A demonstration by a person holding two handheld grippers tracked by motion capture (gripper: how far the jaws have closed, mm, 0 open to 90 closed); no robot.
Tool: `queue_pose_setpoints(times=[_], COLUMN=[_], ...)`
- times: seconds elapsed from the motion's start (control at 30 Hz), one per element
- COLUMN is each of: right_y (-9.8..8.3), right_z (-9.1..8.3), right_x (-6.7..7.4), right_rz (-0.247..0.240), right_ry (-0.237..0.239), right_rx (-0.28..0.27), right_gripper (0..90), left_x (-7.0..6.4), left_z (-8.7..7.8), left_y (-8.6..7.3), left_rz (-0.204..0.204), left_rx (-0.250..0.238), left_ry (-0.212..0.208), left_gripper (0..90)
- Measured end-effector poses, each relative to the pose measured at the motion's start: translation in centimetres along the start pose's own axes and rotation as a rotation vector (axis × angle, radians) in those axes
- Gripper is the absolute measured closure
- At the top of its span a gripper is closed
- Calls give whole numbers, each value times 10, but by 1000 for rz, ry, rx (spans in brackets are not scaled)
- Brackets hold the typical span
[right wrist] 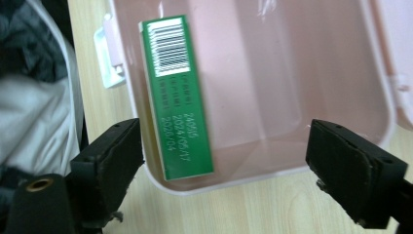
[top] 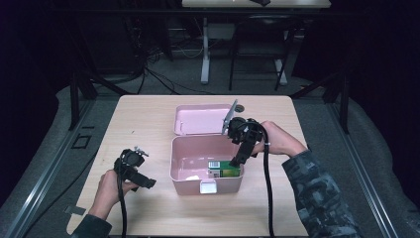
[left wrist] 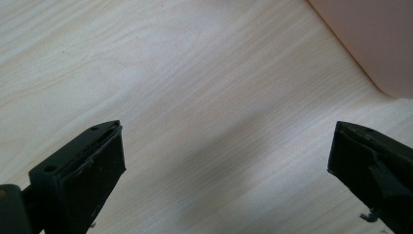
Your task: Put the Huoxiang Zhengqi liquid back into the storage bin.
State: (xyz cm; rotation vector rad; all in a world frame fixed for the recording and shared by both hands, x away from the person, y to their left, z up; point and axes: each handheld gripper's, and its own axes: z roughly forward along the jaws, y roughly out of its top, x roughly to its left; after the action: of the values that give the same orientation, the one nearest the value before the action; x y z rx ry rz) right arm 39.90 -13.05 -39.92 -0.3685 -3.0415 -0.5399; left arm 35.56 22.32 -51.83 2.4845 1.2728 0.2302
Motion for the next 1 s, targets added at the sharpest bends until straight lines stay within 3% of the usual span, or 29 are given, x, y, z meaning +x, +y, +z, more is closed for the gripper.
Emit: queue_pose_setpoints(times=[0.27,0.6,1.0], right_y=[-23,-56,-70], right_z=[-18,-28,-26], right_x=[-10,-21,-39], right_rz=[121,275,379], right_ry=[-76,-127,-189], right_rx=[-159,-313,-354], right_gripper=[55,13,0], left_x=[1,-1,-13], left_z=[-11,-36,-52], left_y=[6,25,53], left_rz=[-7,-1,29], left_rx=[-32,-83,-129], left_ry=[-19,-24,-61], left_gripper=[1,1,1])
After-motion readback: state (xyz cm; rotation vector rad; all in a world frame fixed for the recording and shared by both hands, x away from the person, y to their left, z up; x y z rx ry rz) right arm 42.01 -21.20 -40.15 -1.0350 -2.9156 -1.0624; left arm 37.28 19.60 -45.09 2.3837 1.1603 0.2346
